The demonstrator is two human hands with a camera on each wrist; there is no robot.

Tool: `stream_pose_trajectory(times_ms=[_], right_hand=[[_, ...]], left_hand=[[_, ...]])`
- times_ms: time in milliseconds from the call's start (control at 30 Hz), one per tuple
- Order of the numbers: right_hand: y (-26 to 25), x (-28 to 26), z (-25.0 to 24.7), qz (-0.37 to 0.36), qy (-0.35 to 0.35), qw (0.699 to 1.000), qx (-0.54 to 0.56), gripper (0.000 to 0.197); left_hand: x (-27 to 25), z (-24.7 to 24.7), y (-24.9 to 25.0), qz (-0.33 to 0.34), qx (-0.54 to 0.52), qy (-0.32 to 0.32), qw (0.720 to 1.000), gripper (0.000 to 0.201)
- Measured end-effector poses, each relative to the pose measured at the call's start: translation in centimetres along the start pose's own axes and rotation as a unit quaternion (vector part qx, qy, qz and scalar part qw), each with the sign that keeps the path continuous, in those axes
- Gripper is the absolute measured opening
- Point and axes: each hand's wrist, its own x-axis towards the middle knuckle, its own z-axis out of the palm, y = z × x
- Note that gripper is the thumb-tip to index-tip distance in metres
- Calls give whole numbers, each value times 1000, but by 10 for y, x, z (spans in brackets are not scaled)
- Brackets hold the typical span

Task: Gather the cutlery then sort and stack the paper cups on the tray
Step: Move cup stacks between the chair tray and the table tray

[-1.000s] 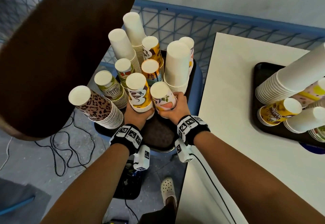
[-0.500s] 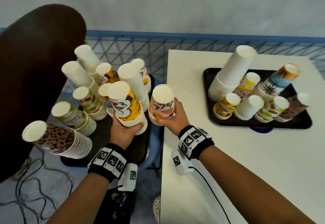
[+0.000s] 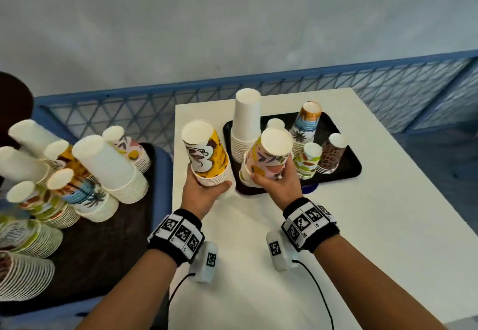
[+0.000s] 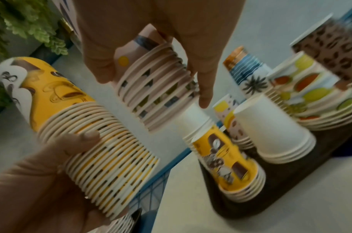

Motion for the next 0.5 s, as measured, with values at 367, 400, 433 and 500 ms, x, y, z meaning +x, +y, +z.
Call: stream_pose_trajectory(times_ms=[367, 400, 433, 500], right_hand=[[-22, 82, -86, -31, 67, 997, -1, 72], [-25, 90, -87, -33, 67, 997, -5, 70], [-25, 100, -87, -32, 65, 997, -4, 69], [-28, 117, -83, -28, 58, 998, -3, 69]], left_hand=[[43, 100, 17, -25, -4, 28, 999, 93], [46, 103, 12, -27, 1, 32, 999, 94], [49, 105, 8, -35, 13, 37, 999, 94], [51, 107, -2, -49, 34, 46, 997, 92]])
